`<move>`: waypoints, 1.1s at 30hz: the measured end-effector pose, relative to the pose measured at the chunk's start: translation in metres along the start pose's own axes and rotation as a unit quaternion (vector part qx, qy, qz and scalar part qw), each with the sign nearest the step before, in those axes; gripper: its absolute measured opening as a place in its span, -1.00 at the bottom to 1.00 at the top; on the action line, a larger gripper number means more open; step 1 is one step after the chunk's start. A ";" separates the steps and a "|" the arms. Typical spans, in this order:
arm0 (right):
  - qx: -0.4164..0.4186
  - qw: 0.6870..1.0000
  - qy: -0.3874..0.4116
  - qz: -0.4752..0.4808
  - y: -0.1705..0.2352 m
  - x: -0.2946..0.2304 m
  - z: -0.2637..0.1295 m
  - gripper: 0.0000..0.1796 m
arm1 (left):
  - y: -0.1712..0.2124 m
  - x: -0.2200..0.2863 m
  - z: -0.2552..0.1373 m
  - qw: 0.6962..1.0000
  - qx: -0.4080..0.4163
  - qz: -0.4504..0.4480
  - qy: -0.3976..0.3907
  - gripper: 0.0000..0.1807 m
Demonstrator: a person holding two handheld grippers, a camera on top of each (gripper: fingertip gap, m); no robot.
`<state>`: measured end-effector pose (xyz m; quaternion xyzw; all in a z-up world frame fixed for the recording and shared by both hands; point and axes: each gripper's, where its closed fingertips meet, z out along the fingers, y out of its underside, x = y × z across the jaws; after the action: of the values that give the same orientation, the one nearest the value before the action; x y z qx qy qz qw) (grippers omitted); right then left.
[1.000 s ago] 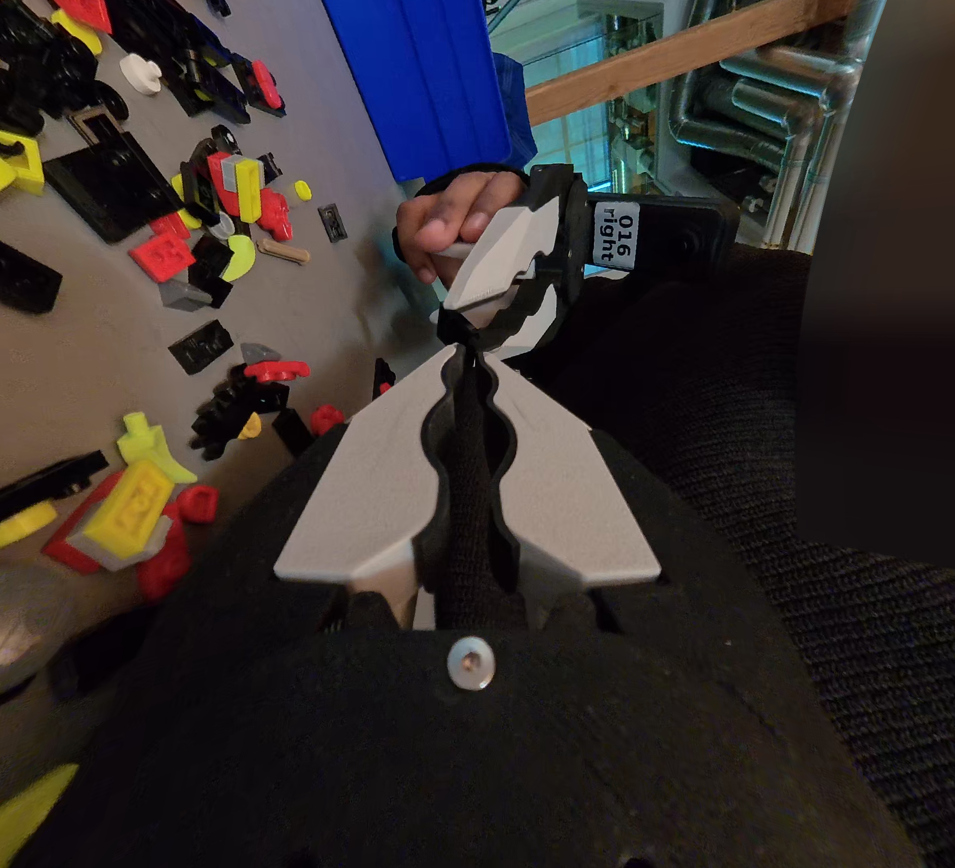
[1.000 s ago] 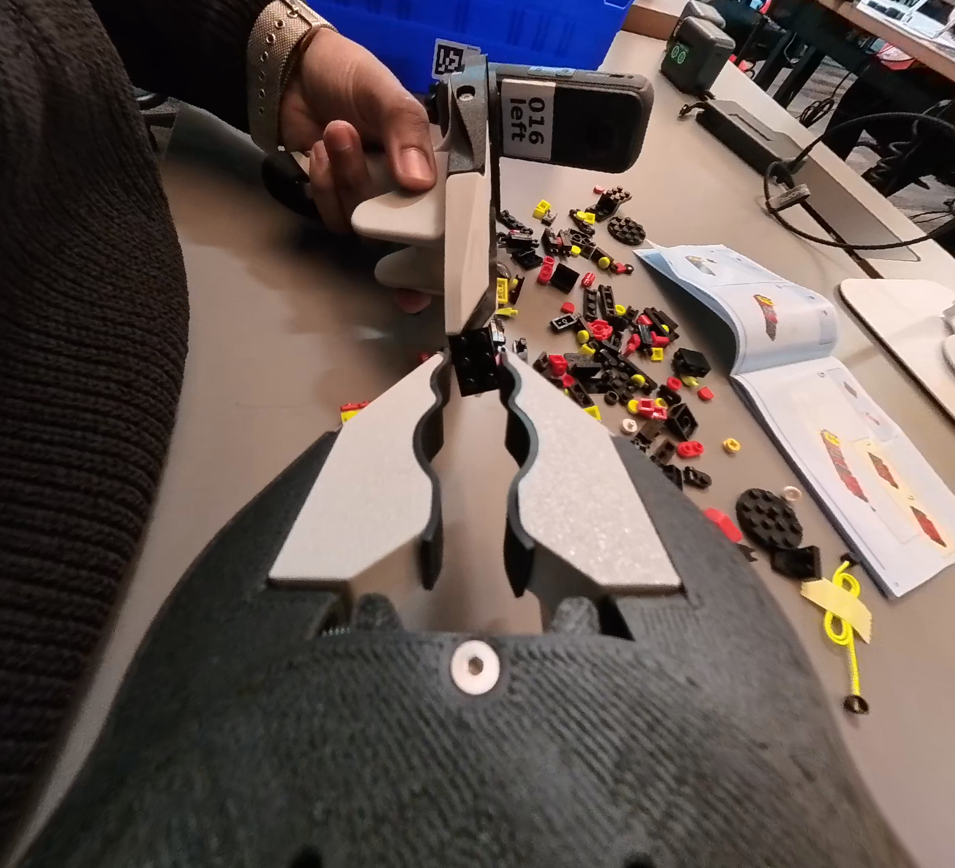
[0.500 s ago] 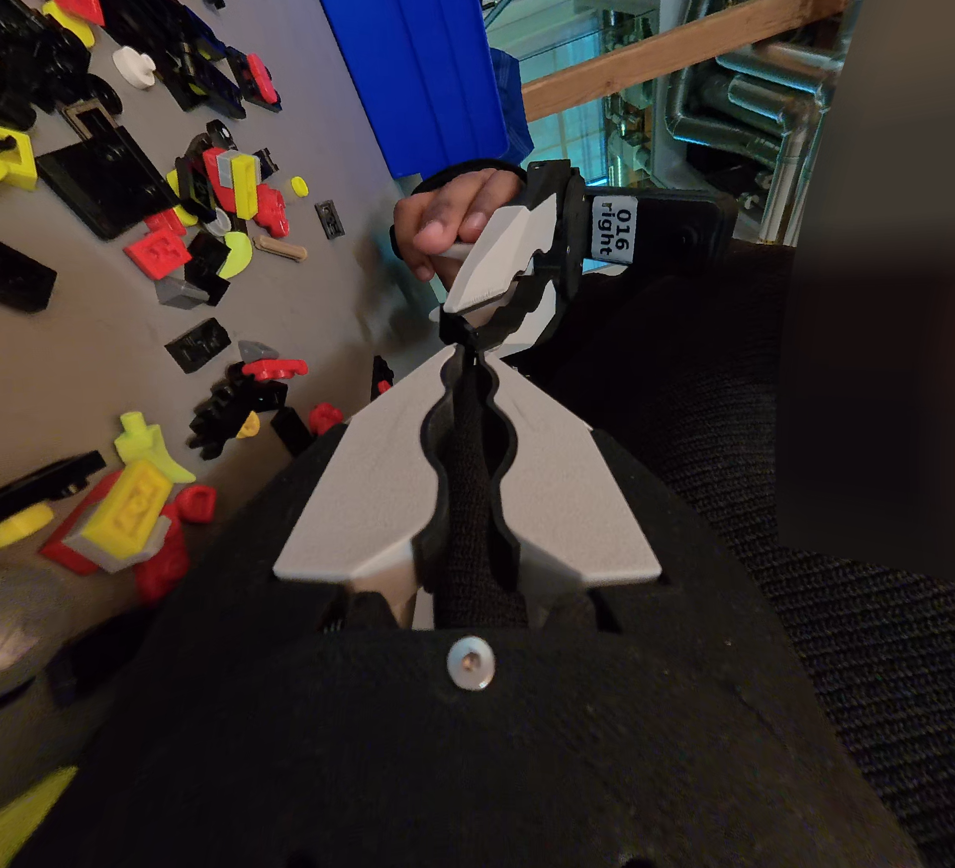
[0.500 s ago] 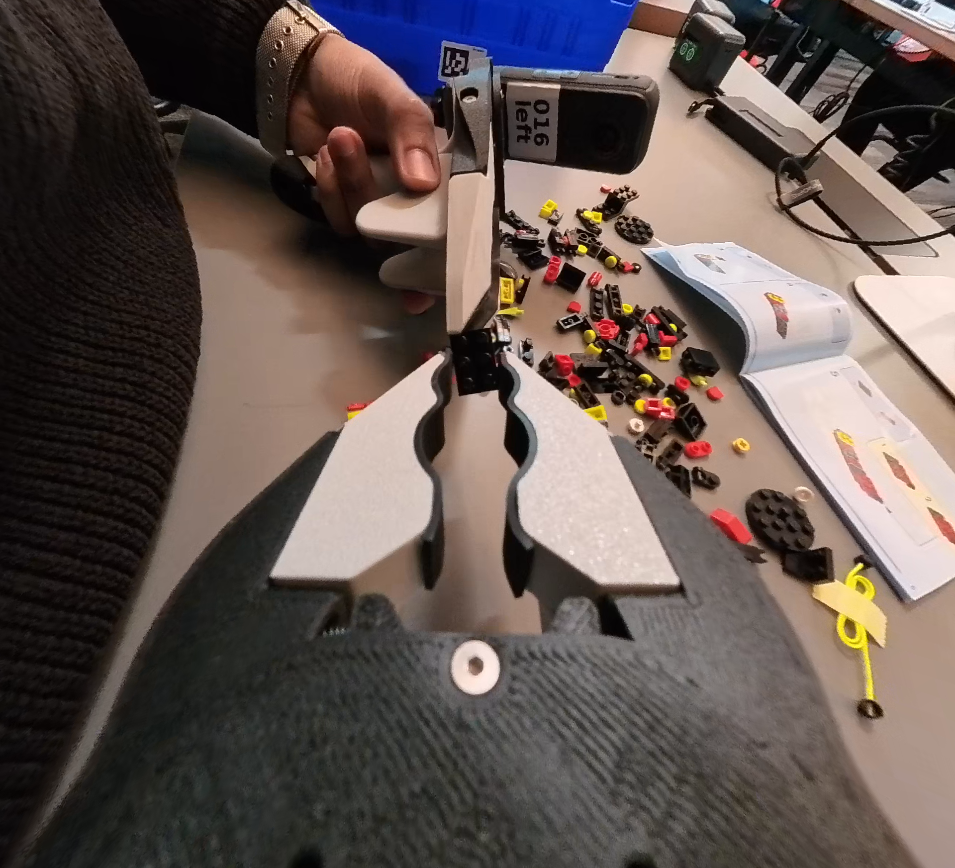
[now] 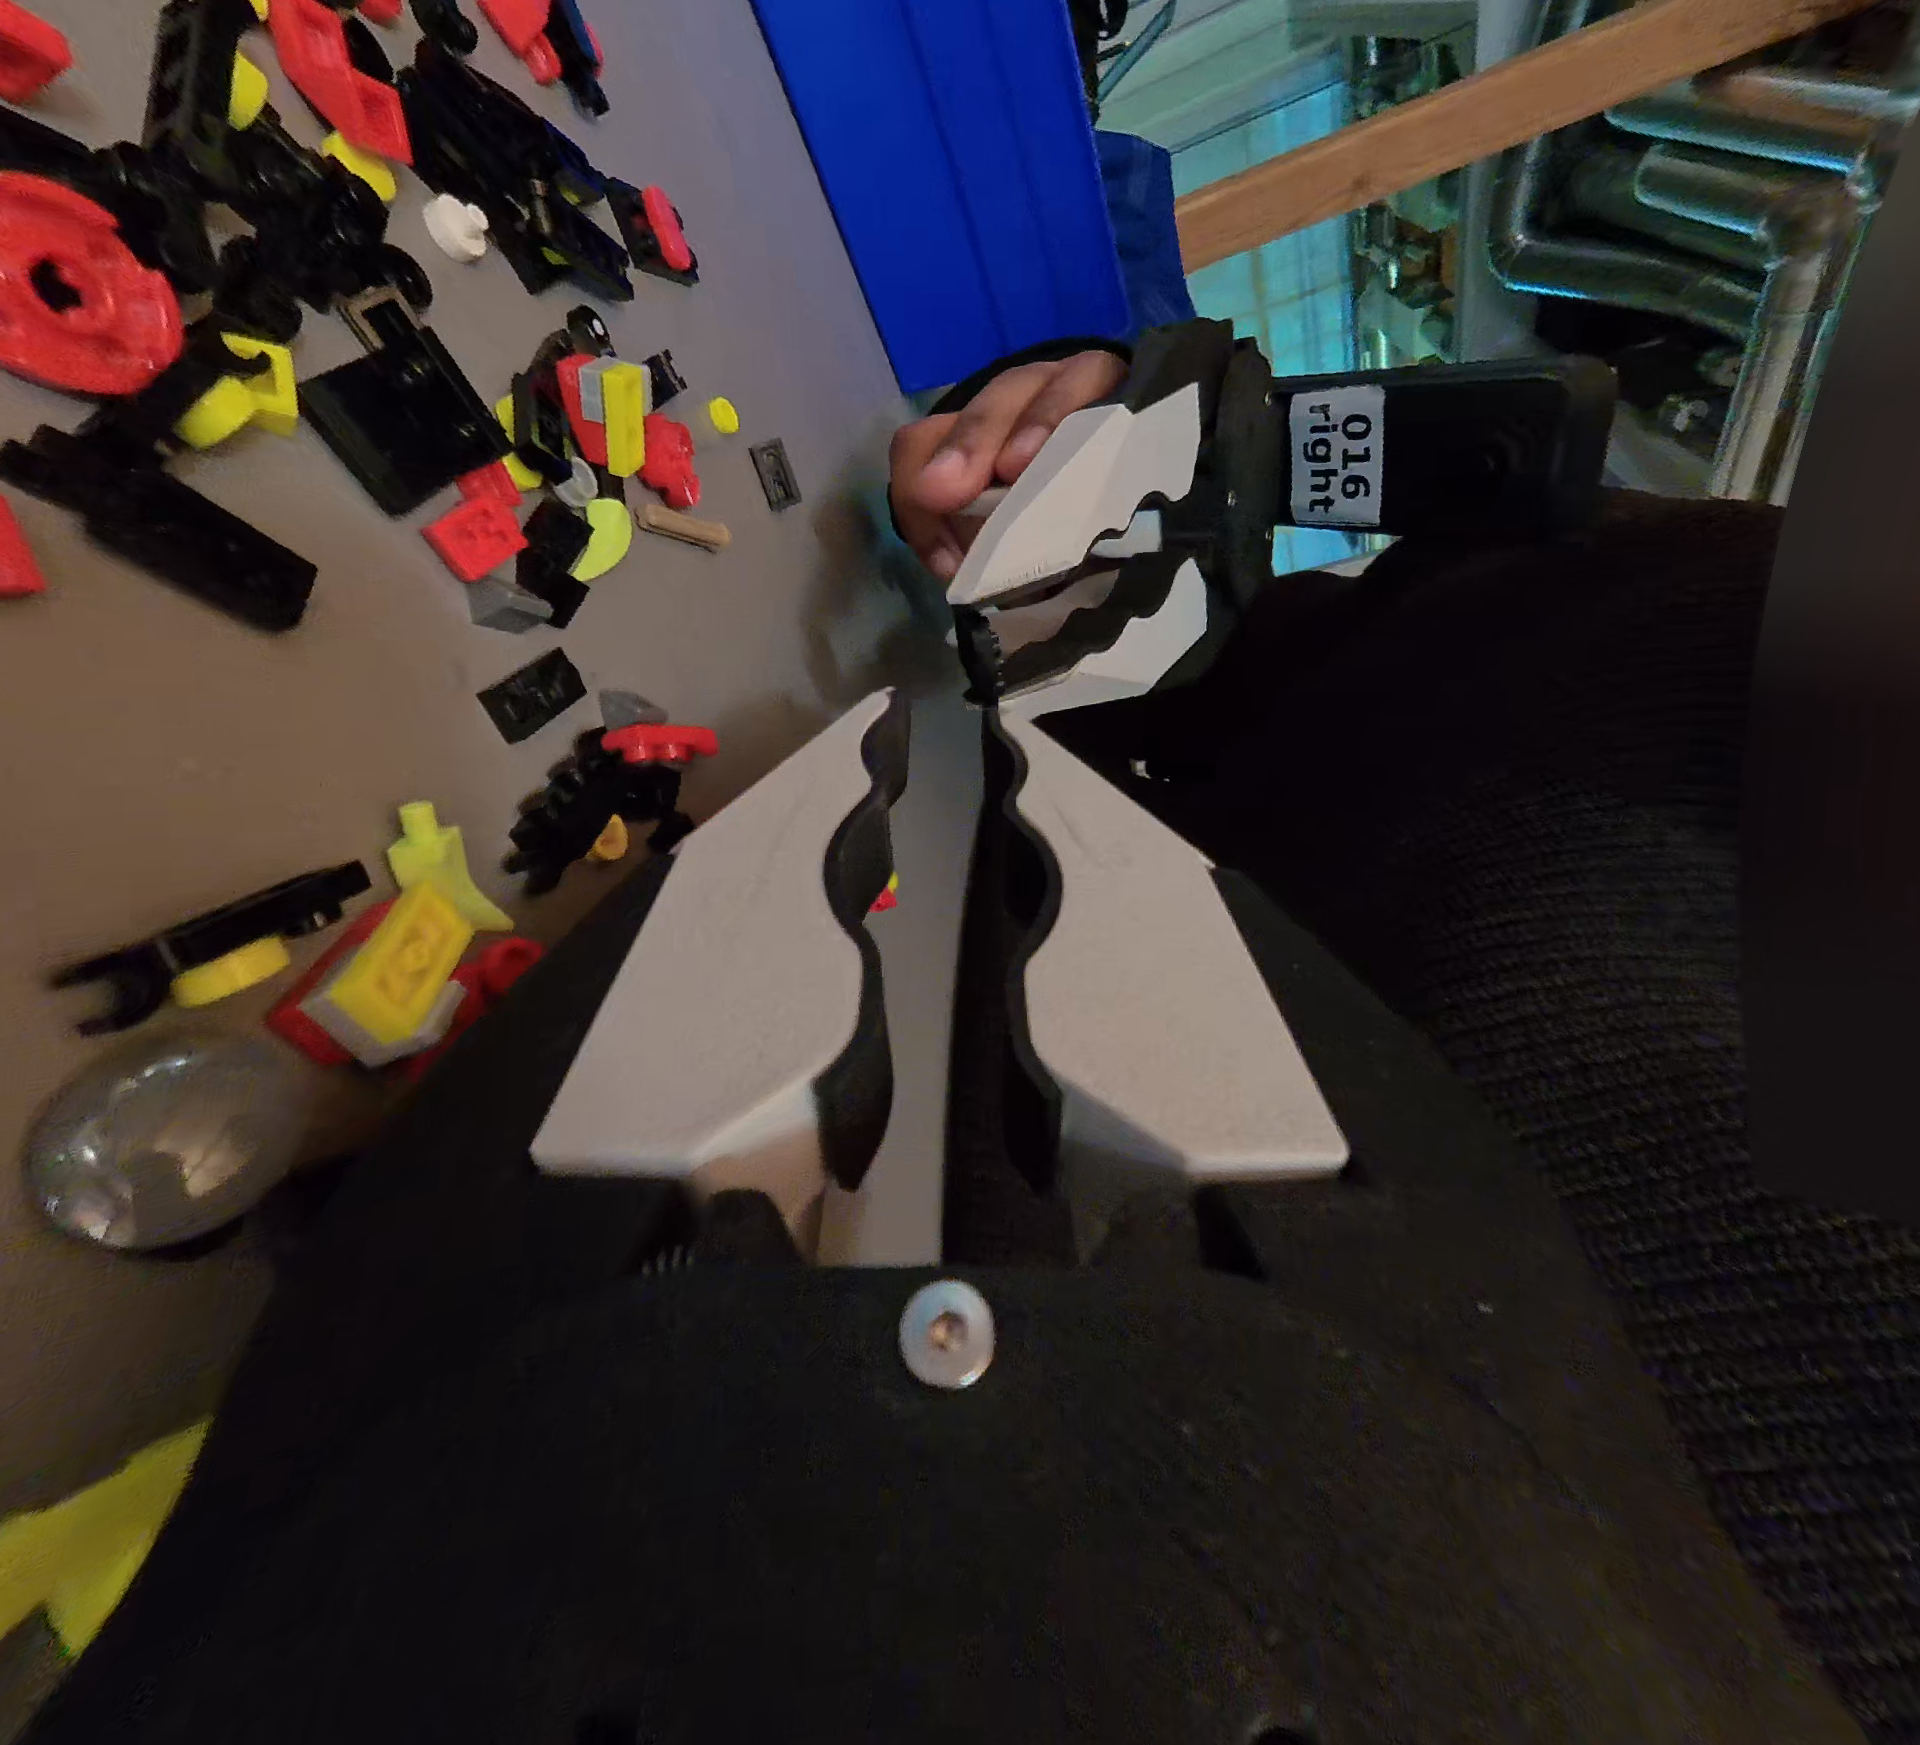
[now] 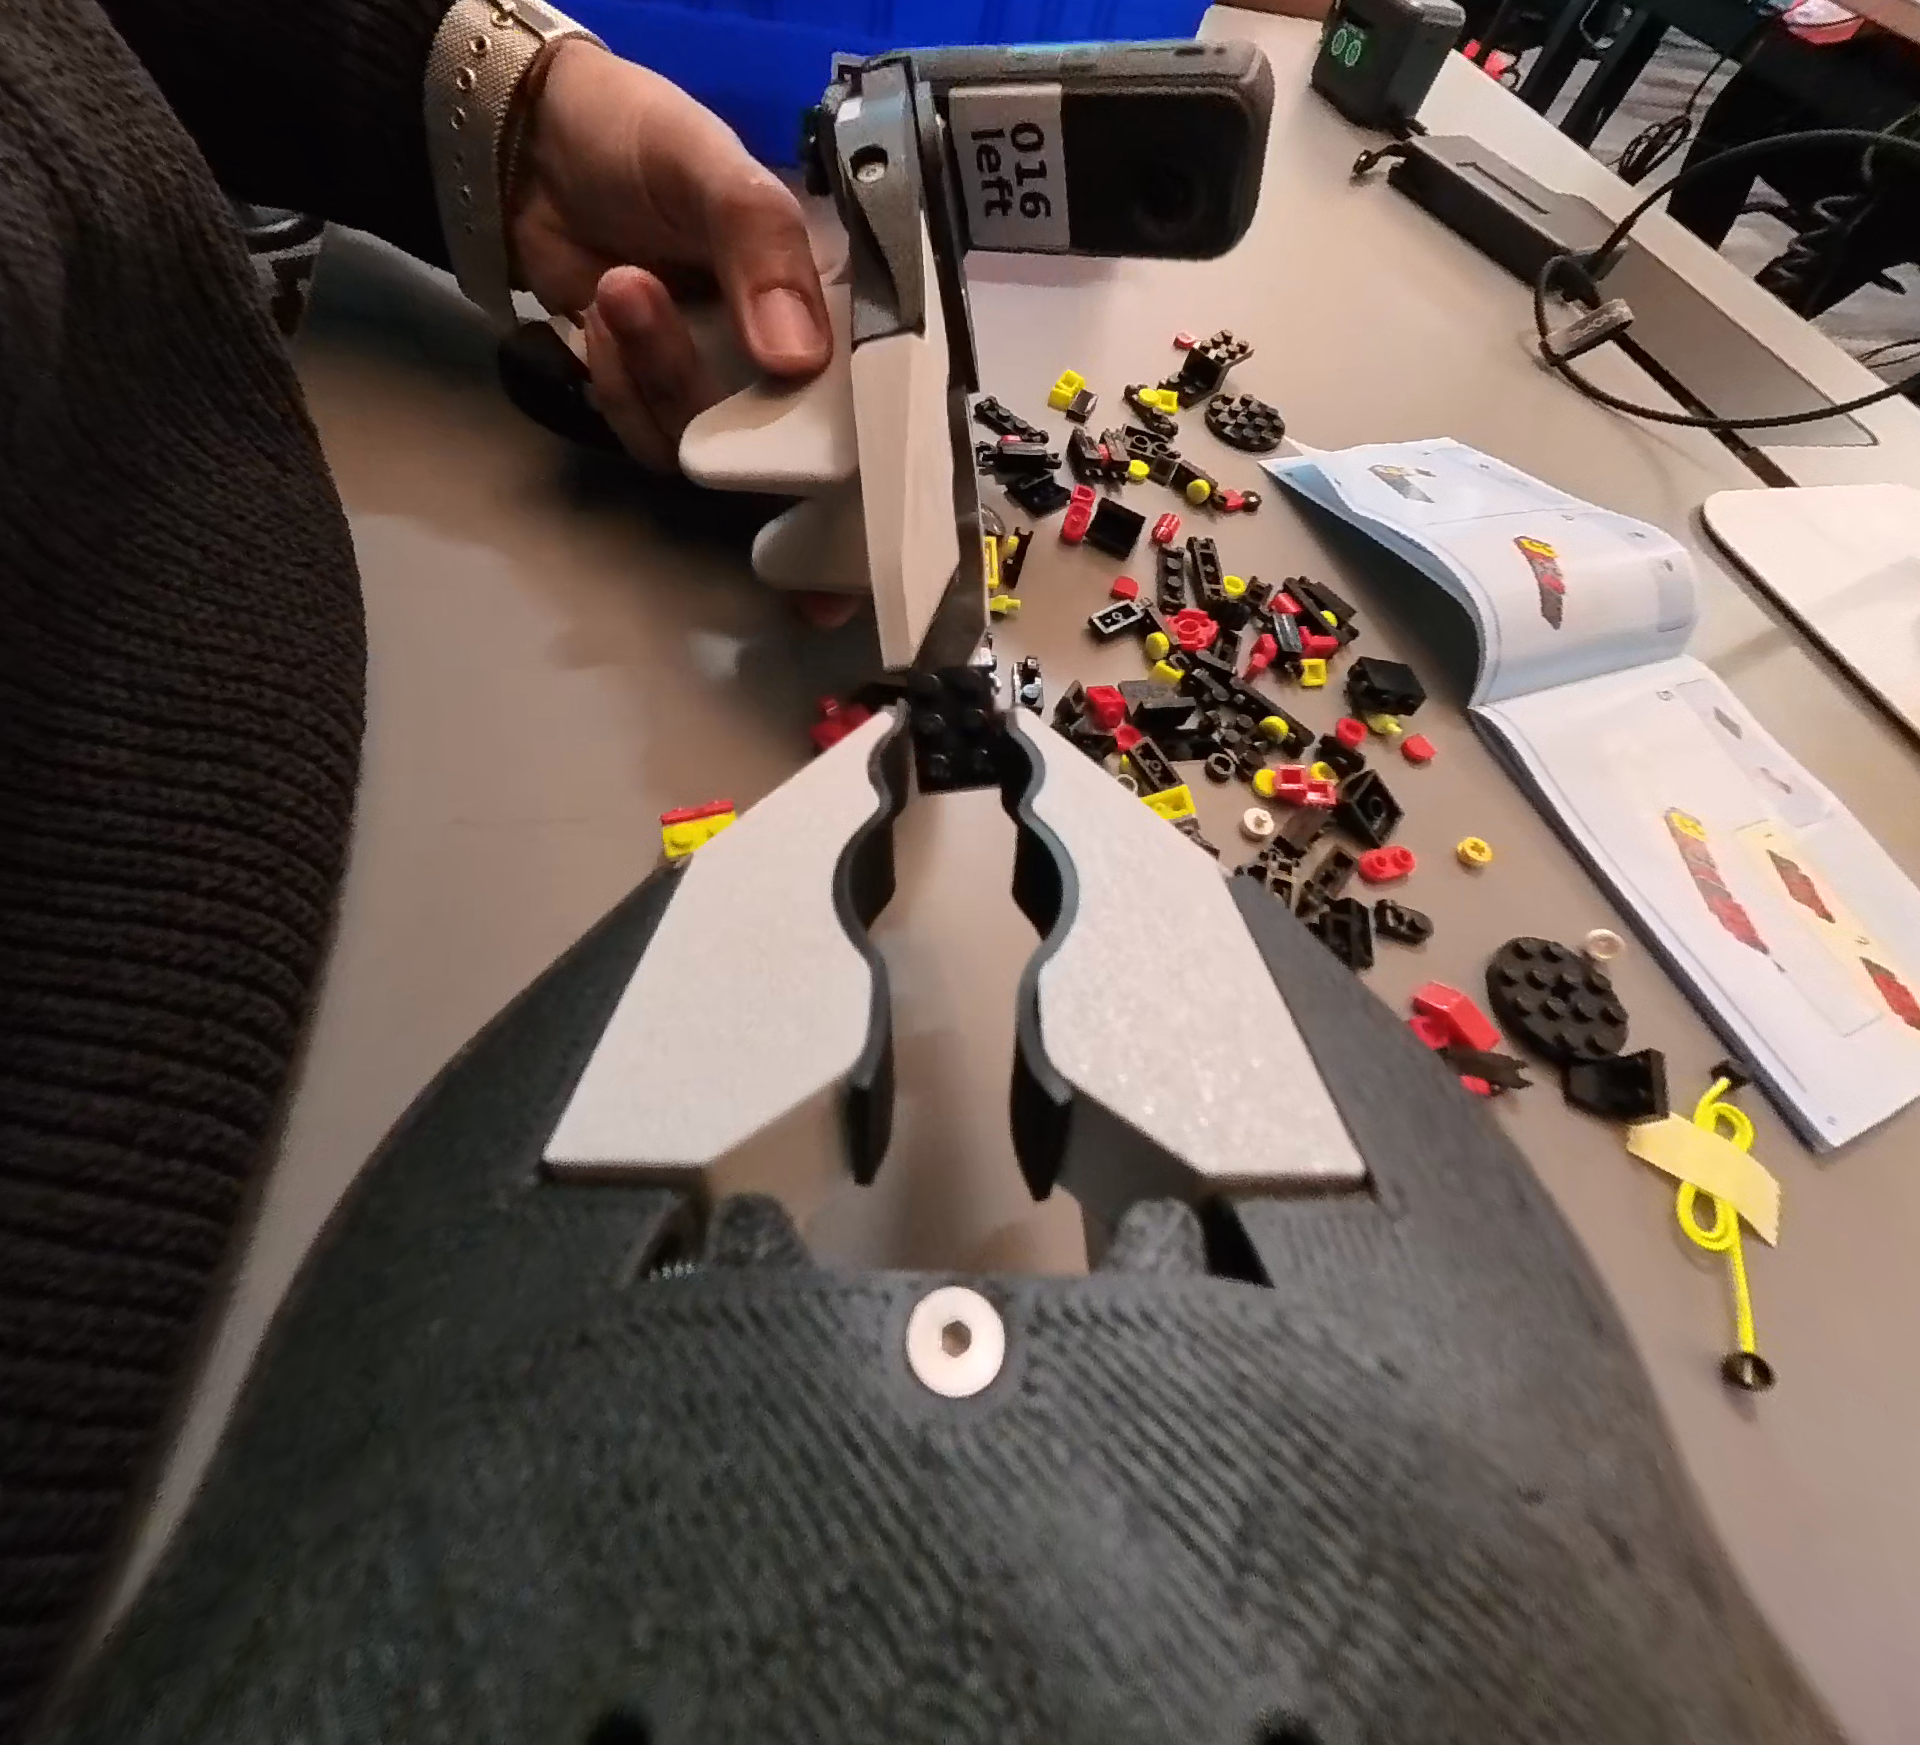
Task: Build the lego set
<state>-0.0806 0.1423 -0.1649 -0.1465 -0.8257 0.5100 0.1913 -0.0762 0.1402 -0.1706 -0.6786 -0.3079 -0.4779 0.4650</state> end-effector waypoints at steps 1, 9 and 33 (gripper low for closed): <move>-0.002 1.000 0.001 0.001 0.001 0.001 0.000 -0.83 | 0.000 0.000 0.000 1.000 0.001 0.000 0.000 -0.87; -0.012 1.000 0.000 0.002 0.004 0.000 0.000 -0.83 | -0.001 -0.002 0.002 1.000 0.006 -0.003 -0.012 -0.77; -0.005 1.000 0.001 -0.012 0.001 -0.002 -0.001 -0.83 | 0.001 0.003 0.008 1.000 0.002 -0.023 0.005 -0.98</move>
<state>-0.0780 0.1421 -0.1655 -0.1380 -0.8295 0.5038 0.1976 -0.0710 0.1469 -0.1688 -0.6682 -0.3216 -0.4913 0.4569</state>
